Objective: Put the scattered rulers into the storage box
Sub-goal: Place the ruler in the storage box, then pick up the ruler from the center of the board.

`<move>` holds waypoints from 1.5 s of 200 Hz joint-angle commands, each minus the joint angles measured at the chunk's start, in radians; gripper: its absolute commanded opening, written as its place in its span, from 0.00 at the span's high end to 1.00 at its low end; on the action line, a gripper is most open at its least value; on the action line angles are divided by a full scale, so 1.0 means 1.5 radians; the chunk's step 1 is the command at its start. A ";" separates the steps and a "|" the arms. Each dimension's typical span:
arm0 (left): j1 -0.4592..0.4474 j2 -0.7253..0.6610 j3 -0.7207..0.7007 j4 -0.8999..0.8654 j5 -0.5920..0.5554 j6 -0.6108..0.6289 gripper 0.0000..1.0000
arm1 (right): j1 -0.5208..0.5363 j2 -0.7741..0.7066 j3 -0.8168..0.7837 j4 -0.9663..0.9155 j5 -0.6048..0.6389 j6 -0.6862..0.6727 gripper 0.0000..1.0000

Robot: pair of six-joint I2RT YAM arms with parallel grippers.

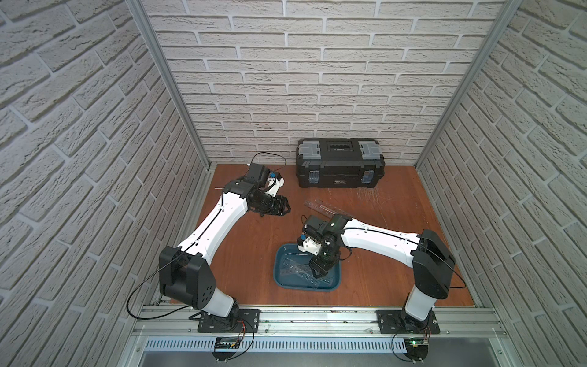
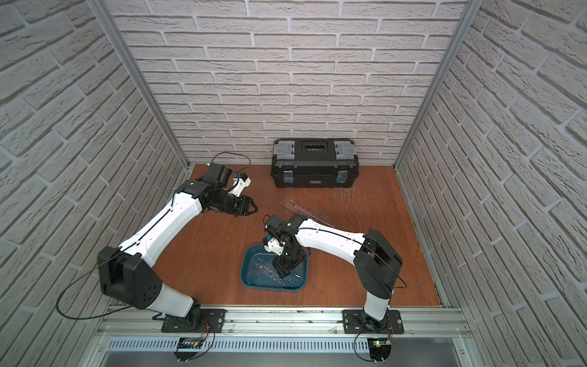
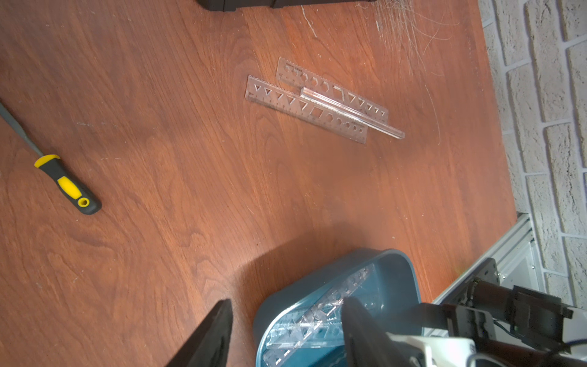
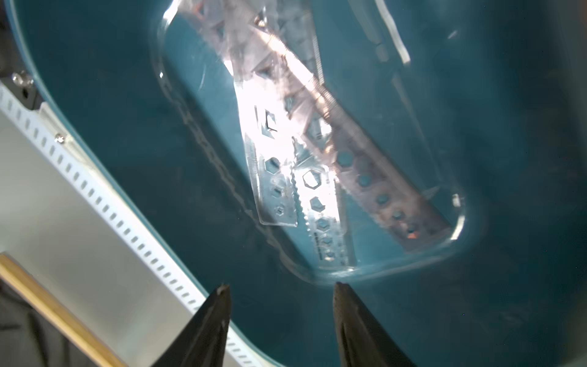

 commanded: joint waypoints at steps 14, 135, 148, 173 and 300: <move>-0.003 0.024 0.030 0.000 0.003 0.000 0.40 | -0.025 -0.100 0.011 0.060 0.125 0.060 0.46; -0.061 0.299 0.278 0.018 -0.006 -0.023 0.41 | -0.246 -0.168 -0.084 0.238 0.327 0.236 0.39; -0.064 0.334 0.304 0.023 -0.008 -0.026 0.41 | -0.264 -0.149 -0.091 0.256 0.322 0.245 0.39; -0.067 0.401 0.348 0.028 -0.015 -0.030 0.42 | -0.302 -0.098 -0.093 0.287 0.269 0.253 0.39; -0.070 0.567 0.473 0.023 -0.008 -0.034 0.42 | -0.354 0.089 0.006 0.249 0.296 0.147 0.51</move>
